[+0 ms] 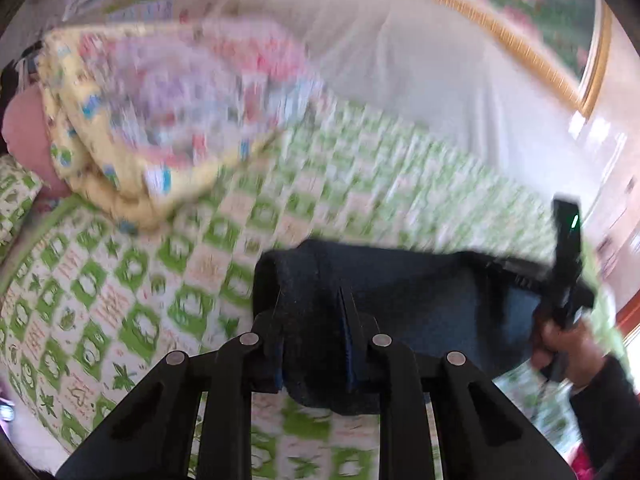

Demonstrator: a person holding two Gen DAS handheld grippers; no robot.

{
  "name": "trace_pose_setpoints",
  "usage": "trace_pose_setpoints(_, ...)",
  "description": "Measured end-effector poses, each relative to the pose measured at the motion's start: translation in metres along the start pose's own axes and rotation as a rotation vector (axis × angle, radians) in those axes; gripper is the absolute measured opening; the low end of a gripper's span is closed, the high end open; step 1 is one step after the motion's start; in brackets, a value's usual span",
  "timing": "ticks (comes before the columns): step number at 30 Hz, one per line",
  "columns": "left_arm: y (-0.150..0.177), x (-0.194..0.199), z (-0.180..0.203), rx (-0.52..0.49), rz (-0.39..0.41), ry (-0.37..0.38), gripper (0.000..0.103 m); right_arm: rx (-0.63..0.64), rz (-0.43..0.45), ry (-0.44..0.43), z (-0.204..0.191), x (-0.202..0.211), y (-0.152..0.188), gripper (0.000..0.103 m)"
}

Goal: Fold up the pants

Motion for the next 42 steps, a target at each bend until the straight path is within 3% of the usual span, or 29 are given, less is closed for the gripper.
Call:
trace_pose_setpoints(3, 0.021, -0.035, 0.007, -0.080, -0.035, -0.138, 0.032, 0.006, -0.090, 0.128, 0.008, -0.037, 0.008, 0.032)
trace_pose_setpoints(4, 0.027, -0.041, 0.009, -0.105, -0.037, -0.172, 0.034, 0.013, -0.095, 0.146, 0.009, -0.041, 0.012, 0.042)
trace_pose_setpoints(5, 0.030, -0.042, 0.008, -0.105, -0.037, -0.182, 0.035, 0.018, -0.083, 0.167, 0.011, -0.040, 0.015, 0.050)
trace_pose_setpoints(7, 0.031, -0.039, 0.000, -0.068, -0.036, -0.164, 0.041, 0.004, -0.048, 0.178, 0.011, -0.025, 0.017, 0.056)
trace_pose_setpoints(8, 0.030, -0.037, -0.008, -0.034, -0.039, -0.176, 0.057, -0.002, -0.034, 0.174, 0.010, -0.015, 0.018, 0.059)
trace_pose_setpoints(9, 0.029, -0.033, -0.017, -0.005, -0.034, -0.197, 0.066, -0.005, -0.014, 0.172, 0.008, -0.002, 0.019, 0.059)
trace_pose_setpoints(13, 0.029, -0.014, -0.039, 0.086, -0.022, -0.172, 0.064, -0.054, 0.109, 0.204, 0.007, 0.064, 0.043, 0.069)
trace_pose_setpoints(17, 0.025, 0.005, -0.030, 0.079, 0.005, -0.167, 0.065, -0.201, 0.195, 0.228, 0.029, 0.121, 0.085, 0.069)
trace_pose_setpoints(26, 0.011, 0.019, 0.062, -0.078, 0.018, -0.059, 0.068, -0.395, 0.274, 0.301, 0.066, 0.185, 0.144, 0.069)
trace_pose_setpoints(33, 0.001, 0.017, 0.159, -0.256, 0.018, 0.040, 0.068, -0.500, 0.352, 0.340, 0.096, 0.230, 0.178, 0.069)
trace_pose_setpoints(42, -0.009, 0.009, 0.283, -0.455, -0.004, 0.177, 0.068, -0.579, 0.452, 0.364, 0.125, 0.271, 0.200, 0.069)
Point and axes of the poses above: each gripper's, at about its wrist camera, not at the fingertips, and x roughly against the way its jaws point, z to its right, y to its underside, the point moved 1 cm from there along -x, roughly the way its jaws point, and after that the axes turned 13 degrees about -y, right-handed, at the moved point
